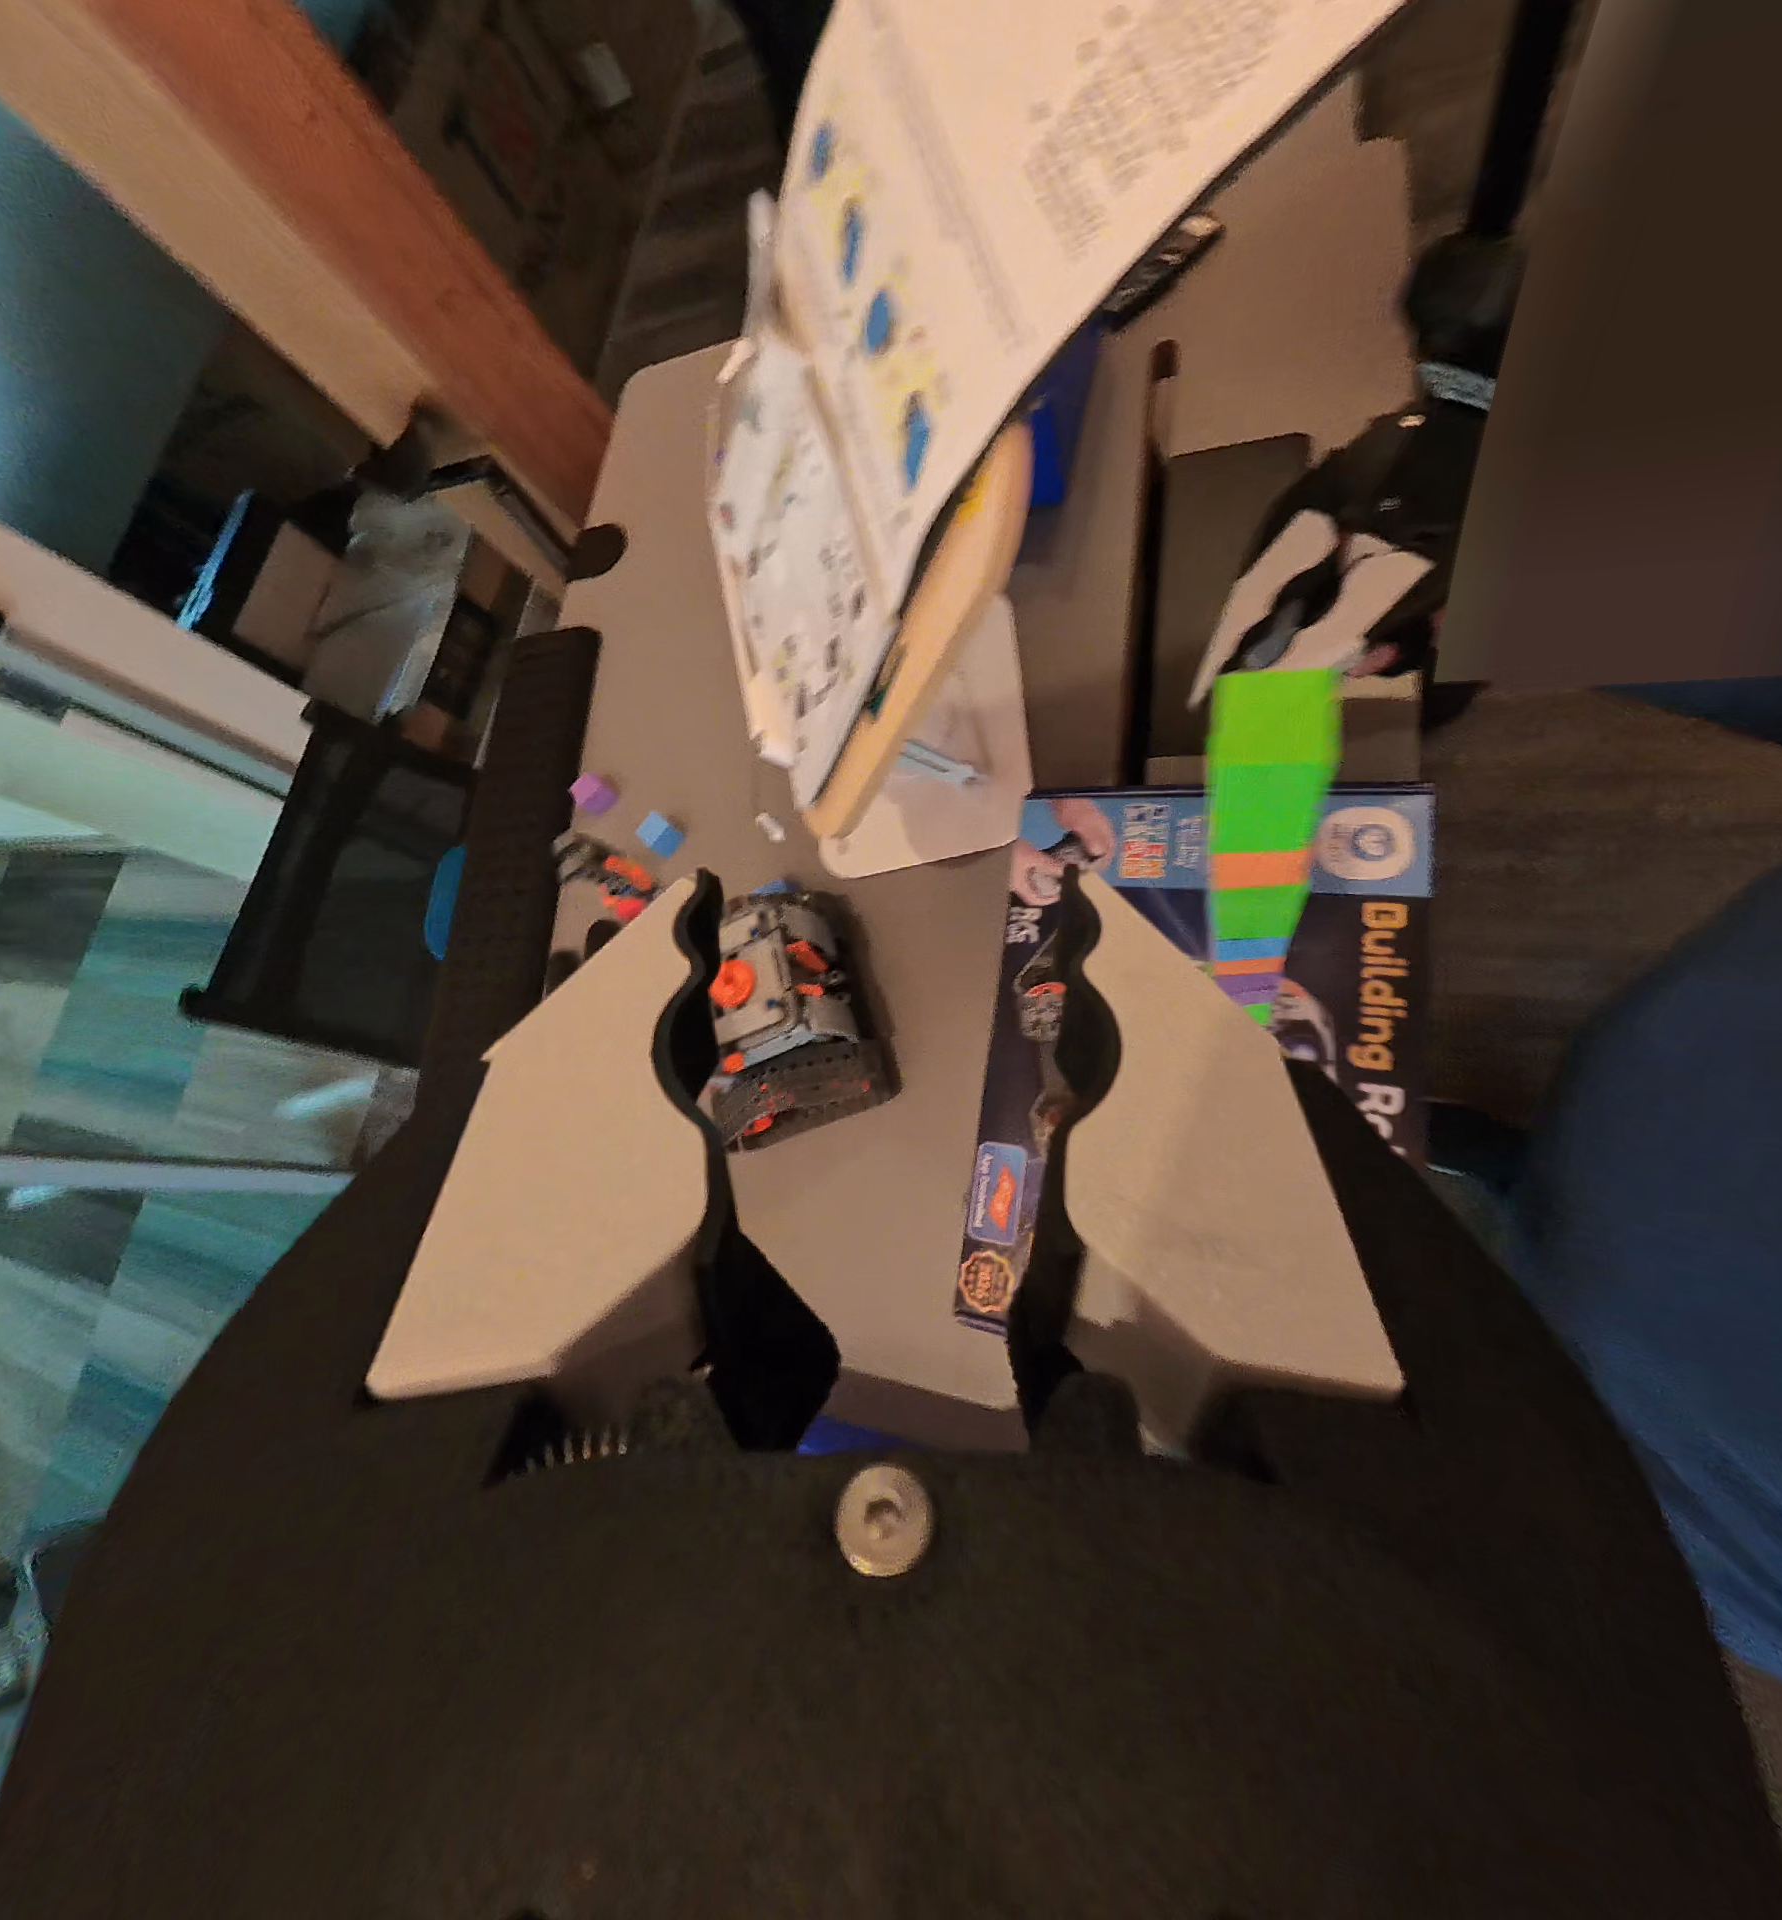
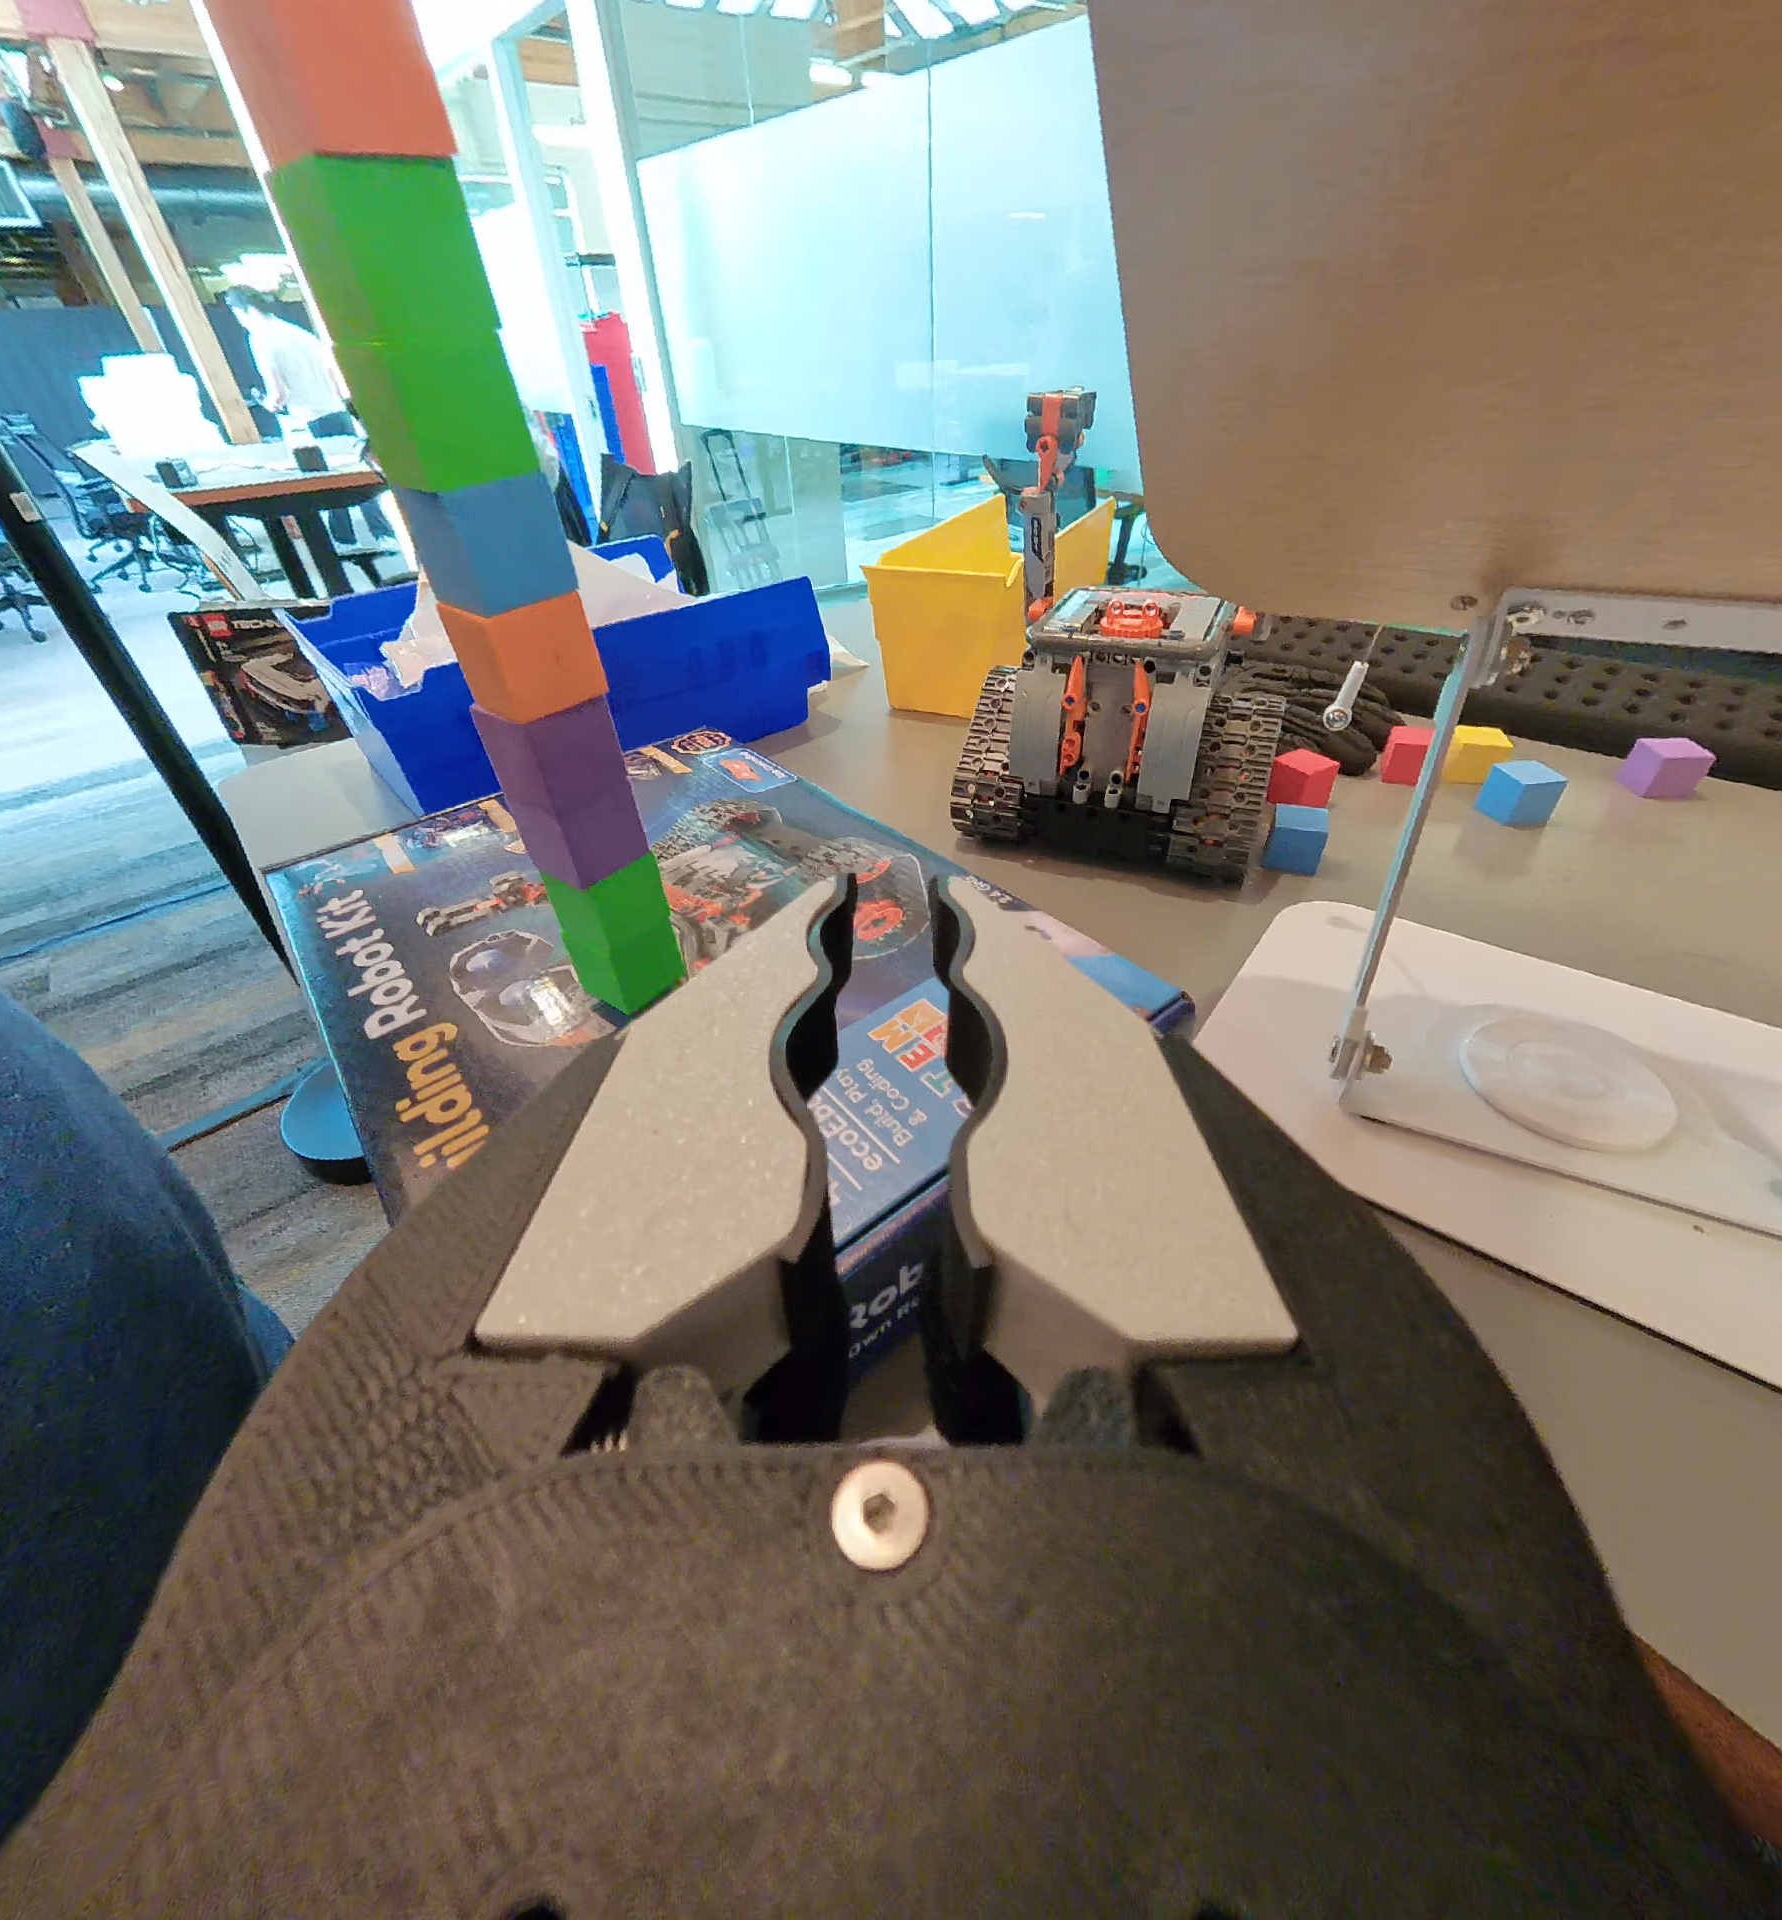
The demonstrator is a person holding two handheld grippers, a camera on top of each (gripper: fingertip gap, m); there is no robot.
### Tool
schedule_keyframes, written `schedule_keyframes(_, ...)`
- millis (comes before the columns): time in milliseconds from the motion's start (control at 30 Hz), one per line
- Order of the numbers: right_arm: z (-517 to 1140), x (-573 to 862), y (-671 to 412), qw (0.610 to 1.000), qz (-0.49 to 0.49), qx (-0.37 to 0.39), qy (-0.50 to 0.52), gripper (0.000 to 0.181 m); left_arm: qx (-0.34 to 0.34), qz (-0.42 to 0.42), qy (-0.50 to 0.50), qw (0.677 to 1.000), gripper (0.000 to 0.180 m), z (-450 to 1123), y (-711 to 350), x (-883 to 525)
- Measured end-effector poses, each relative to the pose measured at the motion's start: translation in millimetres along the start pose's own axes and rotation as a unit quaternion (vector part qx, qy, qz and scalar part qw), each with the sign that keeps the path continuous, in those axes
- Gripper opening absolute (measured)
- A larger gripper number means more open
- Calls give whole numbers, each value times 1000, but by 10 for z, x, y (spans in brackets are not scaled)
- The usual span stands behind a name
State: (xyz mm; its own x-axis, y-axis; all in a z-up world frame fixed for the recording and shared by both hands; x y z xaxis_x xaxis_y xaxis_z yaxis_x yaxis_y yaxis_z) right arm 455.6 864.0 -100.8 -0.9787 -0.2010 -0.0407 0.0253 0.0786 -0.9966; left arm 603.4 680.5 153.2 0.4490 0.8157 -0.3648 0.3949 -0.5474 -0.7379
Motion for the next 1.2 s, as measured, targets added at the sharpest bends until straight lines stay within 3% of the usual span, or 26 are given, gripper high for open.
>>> schedule_keyframes(133, 11, 37, 60, 1000, 8, -7, 3, 13, -49, -58, -31, 997, 62, 260, 570, -570)
schedule_keyframes(300, 40, 94, 153, 1000, 22, -16, 11, 13, -121, -141, -75, 980, 47, 615, 1617, -1458)
schedule_keyframes(433, 65, 119, 239, 999, 36, -27, 16, 13, -186, -178, -80, 963, 47, 919, 2542, -2020)
schedule_keyframes(533, 75, 141, 289, 998, 48, -34, 24, 13, -231, -232, -64, 943, 59, 1170, 3059, -2278)
schedule_keyframes(633, 79, 170, 331, 997, 56, -43, 38, 13, -217, -207, -74, 951, 57, 1383, 3196, -2530)
schedule_keyframes(767, 83, 200, 401, 994, 74, -53, 55, 14, -136, -173, -50, 974, 62, 1733, 2628, -2746)
schedule_keyframes(900, 88, 213, 469, 992, 88, -61, 74, 14, -125, -120, 9, 985, 70, 2450, 2081, -2762)
schedule_keyframes(1067, 43, 214, 516, 987, 105, -62, 101, 14, -162, -99, 99, 977, 75, 3615, 2029, -2551)
schedule_keyframes(1200, -36, 176, 553, 984, 111, -65, 124, 13, -233, -81, 133, 960, 77, 4245, 2352, -2429)
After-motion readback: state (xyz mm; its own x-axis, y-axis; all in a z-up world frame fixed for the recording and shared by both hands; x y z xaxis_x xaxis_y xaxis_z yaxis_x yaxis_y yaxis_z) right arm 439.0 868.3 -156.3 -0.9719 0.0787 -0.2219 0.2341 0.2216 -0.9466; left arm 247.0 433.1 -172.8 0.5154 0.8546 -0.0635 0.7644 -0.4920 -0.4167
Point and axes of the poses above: each gripper's, where its closed fingertips meet, z out along the fingers, y out of its underside, x = y × z across the jaws, the point moved 4 cm from there along -z, back along the fingers, and after that the axes turned 1 degree about x, right-handed, at the moved point
